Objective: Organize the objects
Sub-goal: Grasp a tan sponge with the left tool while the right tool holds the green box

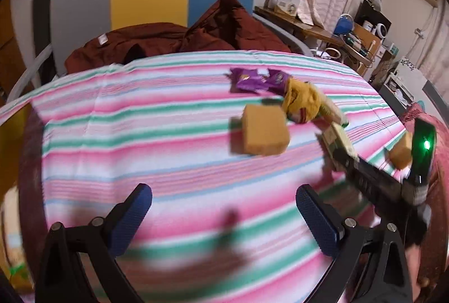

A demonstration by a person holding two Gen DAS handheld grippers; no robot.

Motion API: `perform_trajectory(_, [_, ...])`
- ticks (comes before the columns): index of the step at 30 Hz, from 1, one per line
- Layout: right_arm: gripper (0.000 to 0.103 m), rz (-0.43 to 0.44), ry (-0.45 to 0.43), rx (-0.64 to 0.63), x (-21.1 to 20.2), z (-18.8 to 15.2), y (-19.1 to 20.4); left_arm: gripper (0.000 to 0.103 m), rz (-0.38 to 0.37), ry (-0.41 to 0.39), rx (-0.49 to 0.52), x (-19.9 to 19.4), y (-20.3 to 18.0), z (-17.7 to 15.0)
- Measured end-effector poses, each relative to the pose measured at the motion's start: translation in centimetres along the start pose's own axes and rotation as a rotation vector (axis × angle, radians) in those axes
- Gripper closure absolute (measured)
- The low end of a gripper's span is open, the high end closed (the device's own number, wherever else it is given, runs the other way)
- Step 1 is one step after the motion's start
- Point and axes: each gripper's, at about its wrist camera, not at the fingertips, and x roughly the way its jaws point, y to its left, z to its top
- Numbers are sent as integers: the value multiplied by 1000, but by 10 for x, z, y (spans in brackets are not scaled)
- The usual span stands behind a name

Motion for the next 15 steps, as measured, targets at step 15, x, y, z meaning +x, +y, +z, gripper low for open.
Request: perform_trajectory(15, [74, -63, -35, 4, 0, -3, 1, 0, 7, 12, 112, 73, -49, 46])
